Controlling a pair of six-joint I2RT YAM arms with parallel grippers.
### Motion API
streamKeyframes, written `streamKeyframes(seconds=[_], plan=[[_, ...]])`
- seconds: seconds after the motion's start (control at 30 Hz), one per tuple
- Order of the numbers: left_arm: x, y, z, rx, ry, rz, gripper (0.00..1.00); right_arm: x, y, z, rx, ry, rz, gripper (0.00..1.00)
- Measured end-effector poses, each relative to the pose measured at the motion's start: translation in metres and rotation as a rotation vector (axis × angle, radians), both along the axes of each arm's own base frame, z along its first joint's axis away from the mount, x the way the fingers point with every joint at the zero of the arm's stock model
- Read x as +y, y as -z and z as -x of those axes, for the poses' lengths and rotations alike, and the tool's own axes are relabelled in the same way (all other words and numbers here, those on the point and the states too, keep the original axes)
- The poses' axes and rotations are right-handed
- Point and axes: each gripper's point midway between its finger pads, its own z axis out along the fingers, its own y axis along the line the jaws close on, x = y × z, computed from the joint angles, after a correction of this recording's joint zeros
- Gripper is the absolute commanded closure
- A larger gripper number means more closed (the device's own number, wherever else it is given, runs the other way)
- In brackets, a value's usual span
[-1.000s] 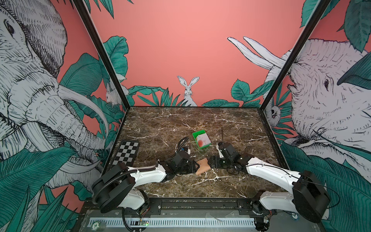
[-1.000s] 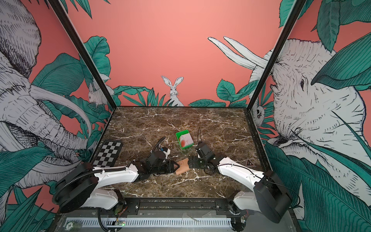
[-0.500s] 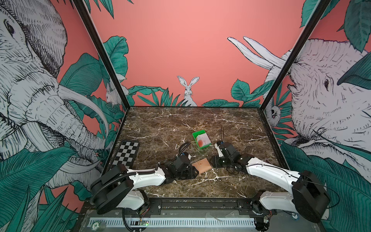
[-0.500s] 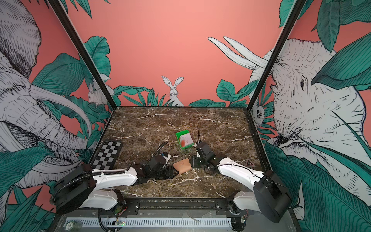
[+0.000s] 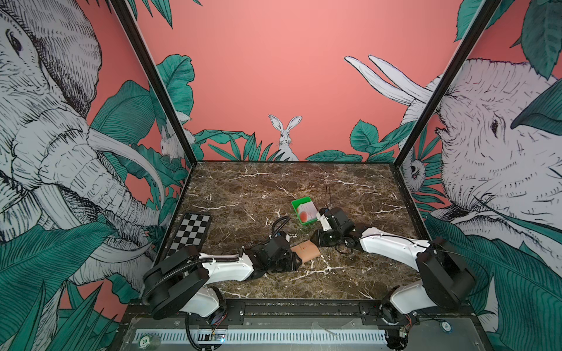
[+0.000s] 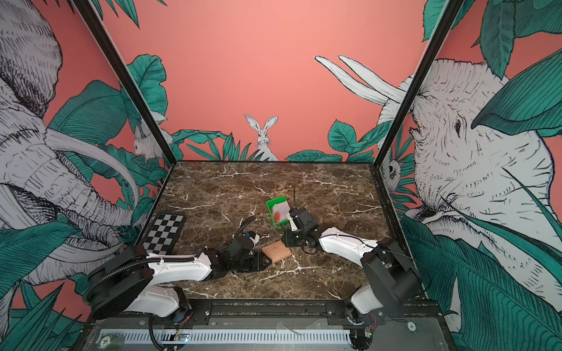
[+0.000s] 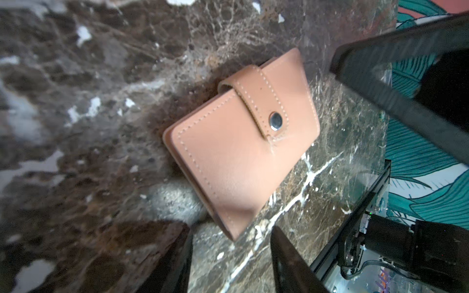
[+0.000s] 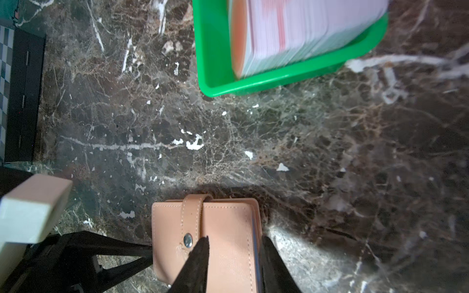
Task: Insert credit cards into a card holder
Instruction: Rotate the card holder at the center of the table.
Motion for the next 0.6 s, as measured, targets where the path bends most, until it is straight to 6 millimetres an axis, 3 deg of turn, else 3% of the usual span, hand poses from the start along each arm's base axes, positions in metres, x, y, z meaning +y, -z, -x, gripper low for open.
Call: streamKeyframes(seconds=[0.33, 0.5, 0.6], plan=[[-0.008, -0.001, -0.012, -0.022, -0.02, 0.019, 0.47, -0.011, 0.026, 0.023, 0.077, 0.03, -0.009, 0.67], [-0.011, -0.002, -0.022, -0.029, -0.028, 0.016, 0.47, -0.019, 0.025, 0.032, 0.088, 0.062, -0.01, 0.7], [-0.013, -0.002, -0.026, -0.035, -0.021, 0.006, 0.47, -0.021, 0.021, 0.033, 0.082, 0.08, -0.014, 0.61]])
